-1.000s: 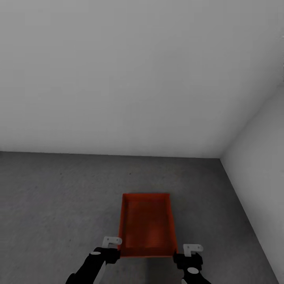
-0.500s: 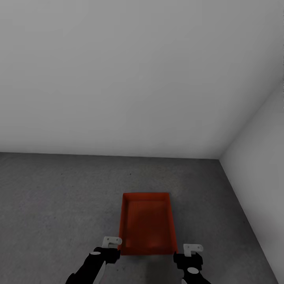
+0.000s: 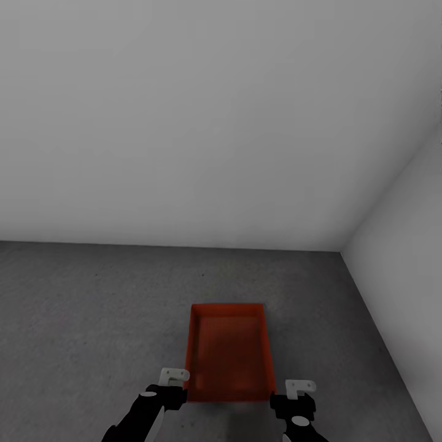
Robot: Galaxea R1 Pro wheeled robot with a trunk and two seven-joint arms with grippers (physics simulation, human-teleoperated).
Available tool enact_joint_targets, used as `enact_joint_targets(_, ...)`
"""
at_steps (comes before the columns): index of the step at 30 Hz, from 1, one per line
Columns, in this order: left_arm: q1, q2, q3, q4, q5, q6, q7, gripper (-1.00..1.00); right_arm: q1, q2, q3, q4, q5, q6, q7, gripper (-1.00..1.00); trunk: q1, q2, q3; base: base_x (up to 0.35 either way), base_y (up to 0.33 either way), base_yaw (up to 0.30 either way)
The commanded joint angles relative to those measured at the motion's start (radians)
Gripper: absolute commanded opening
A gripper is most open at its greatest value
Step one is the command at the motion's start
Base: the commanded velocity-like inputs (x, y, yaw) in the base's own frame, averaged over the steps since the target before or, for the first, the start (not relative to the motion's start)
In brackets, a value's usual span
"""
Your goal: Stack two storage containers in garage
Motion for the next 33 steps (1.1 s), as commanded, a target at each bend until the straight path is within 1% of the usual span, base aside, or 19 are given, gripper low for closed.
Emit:
enact_joint_targets(1,0.000,-0.001,0.002,-0.002,-0.010,0.005,-0.001,1.00,-0.001,-0.001,0.008,-0.001,-0.009,-0.001,-0.008,1.00,0.000,0.000,0.001,0.000,0.000,0.000)
enact_joint_targets(13,0.000,-0.001,0.002,0.005,-0.010,0.006,-0.001,1.00,-0.001,-0.001,0.008,-0.001,-0.009,-0.001,-0.008,1.00,0.000,0.000,0.020,0.000,0.000,0.000)
enact_joint_targets(23,0.000,-0.003,0.000,0.024,-0.006,0.014,0.000,1.00,0.005,0.013,0.012,0.024,-0.012,0.003,-0.006,1.00,0.000,0.000,0.035,0.000,0.000,0.000)
enact_joint_targets(27,0.000,-0.003,0.001,0.130,-0.006,0.006,0.001,1.00,0.002,0.016,0.014,0.040,-0.012,0.003,-0.005,1.00,0.000,0.000,0.042,0.000,0.000,0.000)
enact_joint_targets(29,0.000,-0.002,0.003,0.212,-0.007,-0.007,0.002,1.00,0.001,0.017,0.014,0.053,-0.012,0.002,-0.005,1.00,0.000,0.000,0.045,0.000,0.000,0.000)
enact_joint_targets(30,0.000,-0.002,0.003,0.247,-0.006,-0.019,0.002,1.00,0.000,0.017,0.014,0.060,-0.012,0.002,-0.004,1.00,0.000,0.000,0.046,0.000,0.000,0.000)
enact_joint_targets(31,0.000,-0.002,0.004,0.263,-0.005,-0.027,0.002,1.00,0.000,0.017,0.014,0.062,-0.012,0.002,-0.004,1.00,0.000,0.000,0.048,0.000,0.000,0.000)
enact_joint_targets(33,0.000,0.001,0.005,0.322,0.005,-0.068,0.003,1.00,0.001,0.017,0.014,0.068,-0.013,0.002,-0.004,1.00,0.000,0.000,0.051,0.000,0.000,0.000)
